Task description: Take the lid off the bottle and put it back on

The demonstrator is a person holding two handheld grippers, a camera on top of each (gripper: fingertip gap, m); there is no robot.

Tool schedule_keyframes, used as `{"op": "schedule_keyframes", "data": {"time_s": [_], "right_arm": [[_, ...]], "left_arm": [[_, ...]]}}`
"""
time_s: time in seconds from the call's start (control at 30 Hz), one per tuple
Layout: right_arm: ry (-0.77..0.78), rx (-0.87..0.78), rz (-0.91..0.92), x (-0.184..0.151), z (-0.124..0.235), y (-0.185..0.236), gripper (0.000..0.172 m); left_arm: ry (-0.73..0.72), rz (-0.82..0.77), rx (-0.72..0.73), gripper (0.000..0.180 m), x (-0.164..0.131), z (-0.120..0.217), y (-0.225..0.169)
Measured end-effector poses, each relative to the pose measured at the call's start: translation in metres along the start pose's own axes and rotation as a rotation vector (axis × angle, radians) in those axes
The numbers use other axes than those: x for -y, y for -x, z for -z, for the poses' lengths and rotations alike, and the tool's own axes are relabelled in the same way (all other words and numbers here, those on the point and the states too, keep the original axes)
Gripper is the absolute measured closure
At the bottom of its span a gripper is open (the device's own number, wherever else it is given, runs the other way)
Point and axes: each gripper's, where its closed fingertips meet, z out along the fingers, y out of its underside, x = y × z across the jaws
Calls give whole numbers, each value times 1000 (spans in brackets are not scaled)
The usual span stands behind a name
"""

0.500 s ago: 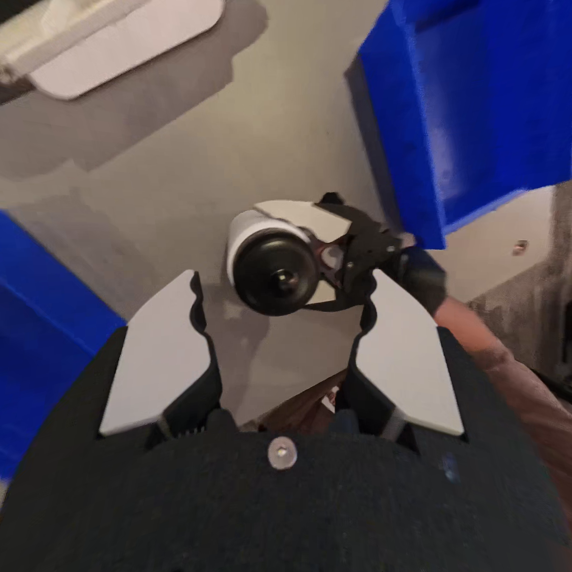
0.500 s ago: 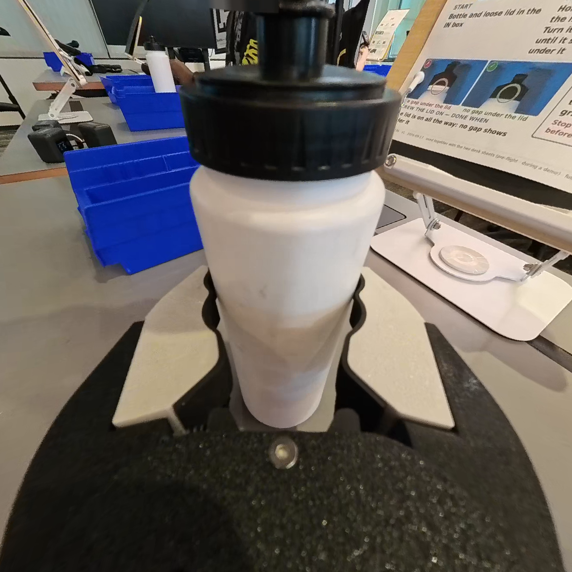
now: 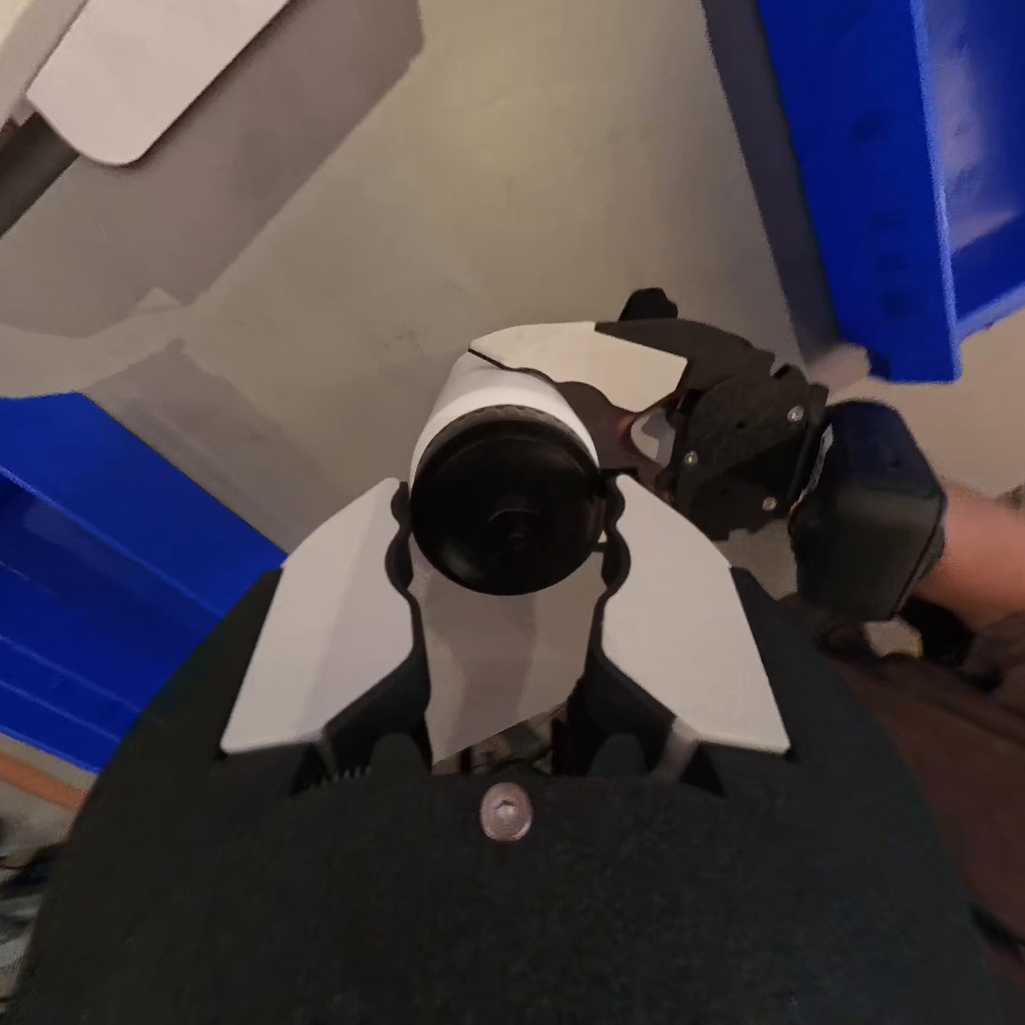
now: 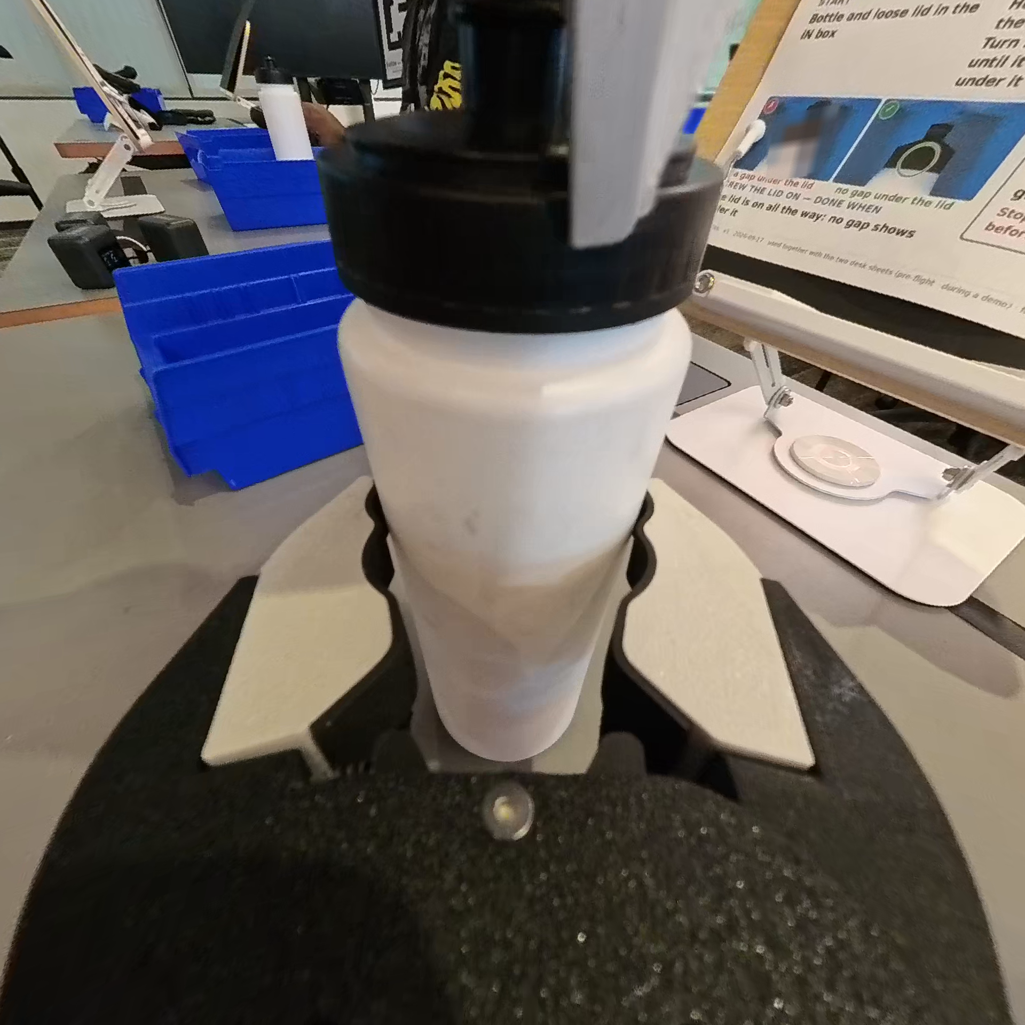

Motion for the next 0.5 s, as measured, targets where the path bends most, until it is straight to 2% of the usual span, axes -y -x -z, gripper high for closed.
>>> {"op": "schedule_keyframes", "data": {"time_s": [0.33,0.5], "right_arm": [[11,-6,32,0,-4,7,87],[11,-6,10,-2,-3,3,88]], "left_arm": [[308,-692,27,114,-14,1,4],[357,-1078,98,114,-9,0,1]]}}
